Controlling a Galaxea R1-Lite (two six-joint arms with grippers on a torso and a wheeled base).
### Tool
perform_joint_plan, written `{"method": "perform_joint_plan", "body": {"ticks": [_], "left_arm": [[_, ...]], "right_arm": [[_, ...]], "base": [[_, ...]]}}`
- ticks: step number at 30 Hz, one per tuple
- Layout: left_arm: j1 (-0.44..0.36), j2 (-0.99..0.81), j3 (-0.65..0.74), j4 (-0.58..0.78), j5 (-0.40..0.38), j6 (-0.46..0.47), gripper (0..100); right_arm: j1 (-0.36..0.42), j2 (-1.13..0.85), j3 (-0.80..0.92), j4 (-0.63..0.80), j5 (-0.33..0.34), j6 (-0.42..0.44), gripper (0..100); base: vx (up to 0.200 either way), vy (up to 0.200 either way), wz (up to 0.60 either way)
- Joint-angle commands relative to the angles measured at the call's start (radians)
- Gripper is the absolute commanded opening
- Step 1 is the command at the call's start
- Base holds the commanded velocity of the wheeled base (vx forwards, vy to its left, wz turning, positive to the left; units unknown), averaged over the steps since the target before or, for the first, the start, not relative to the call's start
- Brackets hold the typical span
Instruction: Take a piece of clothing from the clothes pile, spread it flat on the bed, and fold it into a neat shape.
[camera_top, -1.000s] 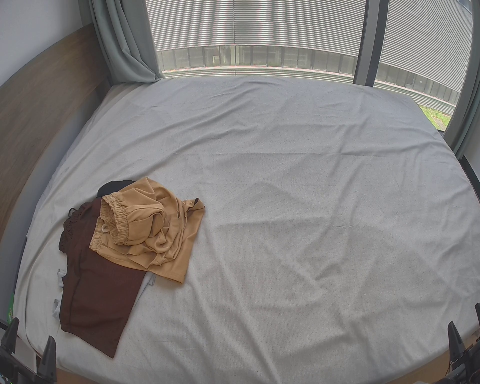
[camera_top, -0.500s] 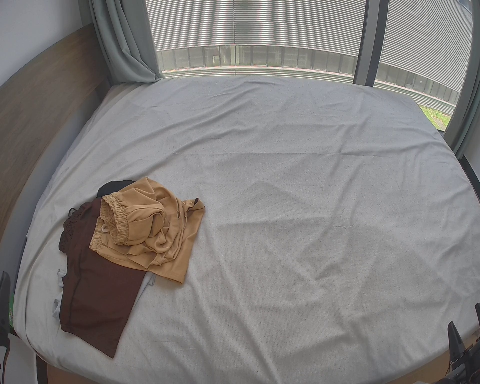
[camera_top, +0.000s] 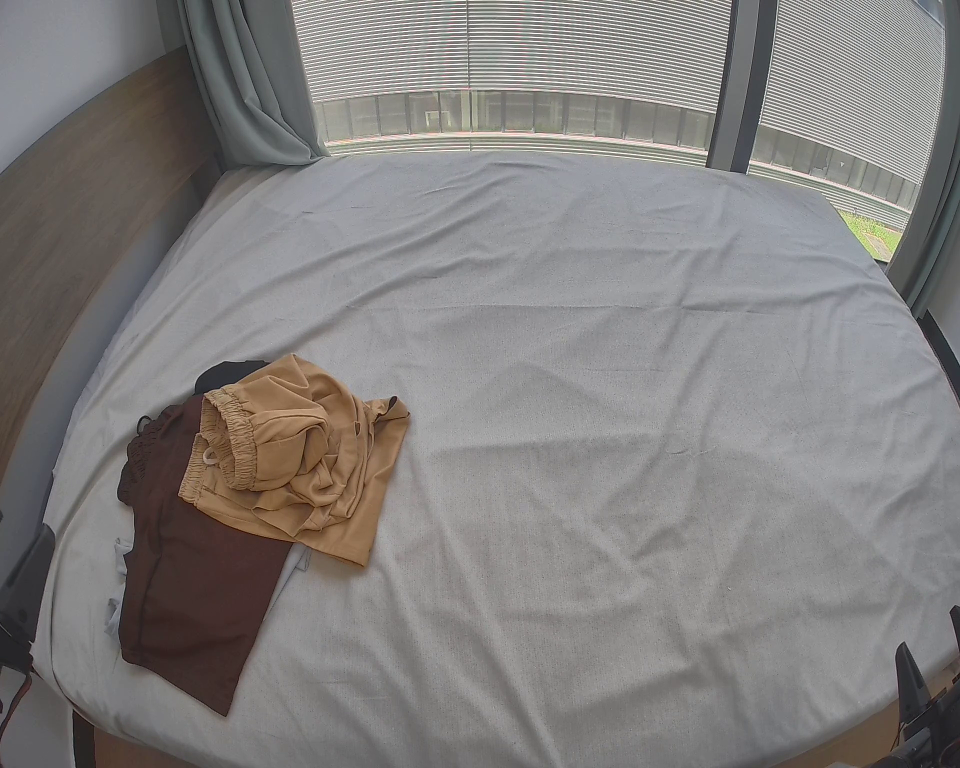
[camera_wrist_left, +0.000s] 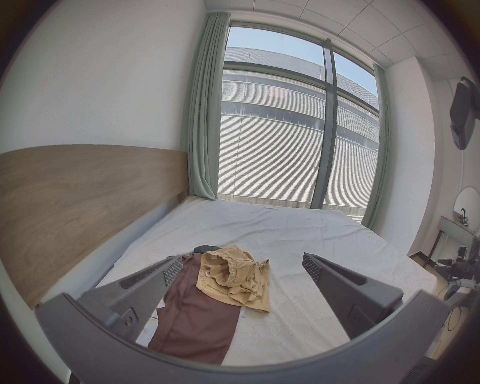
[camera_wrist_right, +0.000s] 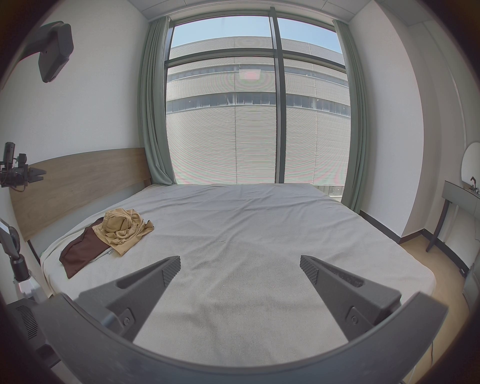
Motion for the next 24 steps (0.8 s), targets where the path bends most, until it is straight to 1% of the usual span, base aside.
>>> {"method": "perform_joint_plan", "body": {"ticks": [1, 3, 6, 12, 17, 21, 22, 23, 24], "left_arm": [[-0.01, 0.114, -0.012, -0.014, -0.051, -0.032, 100], [-0.004, 0.145, -0.02, -0.028, -0.071, -0.055, 100], [-0.001, 0.197, -0.032, -0.071, -0.079, -0.085, 100], [0.006, 0.309, -0.063, -0.114, -0.082, -0.097, 100], [0.023, 0.406, -0.09, -0.161, -0.122, -0.095, 100], [0.089, 0.479, -0.107, -0.212, -0.18, -0.092, 100], [0.118, 0.502, -0.109, -0.232, -0.206, -0.092, 100], [0.118, 0.502, -0.109, -0.232, -0.206, -0.092, 100], [0.166, 0.544, -0.11, -0.263, -0.257, -0.092, 100]], "right_arm": [[0.0, -0.016, 0.016, 0.0, 0.001, -0.002, 100], [0.0, -0.016, 0.018, 0.0, 0.002, -0.002, 100], [0.002, -0.016, 0.018, 0.0, 0.002, -0.005, 100], [0.002, -0.016, 0.018, 0.0, 0.002, -0.005, 100], [0.002, -0.016, 0.018, 0.0, 0.002, -0.005, 100], [0.002, -0.016, 0.018, 0.0, 0.002, -0.005, 100], [0.002, -0.016, 0.018, 0.0, 0.002, -0.005, 100], [0.002, -0.016, 0.018, 0.0, 0.002, -0.005, 100], [0.002, -0.016, 0.018, 0.0, 0.002, -0.005, 100]], "base": [[0.0, 0.0, 0.0], [0.0, 0.0, 0.0], [0.0, 0.0, 0.0], [0.0, 0.0, 0.0], [0.0, 0.0, 0.0], [0.0, 0.0, 0.0], [0.0, 0.0, 0.0], [0.0, 0.0, 0.0], [0.0, 0.0, 0.0]]}}
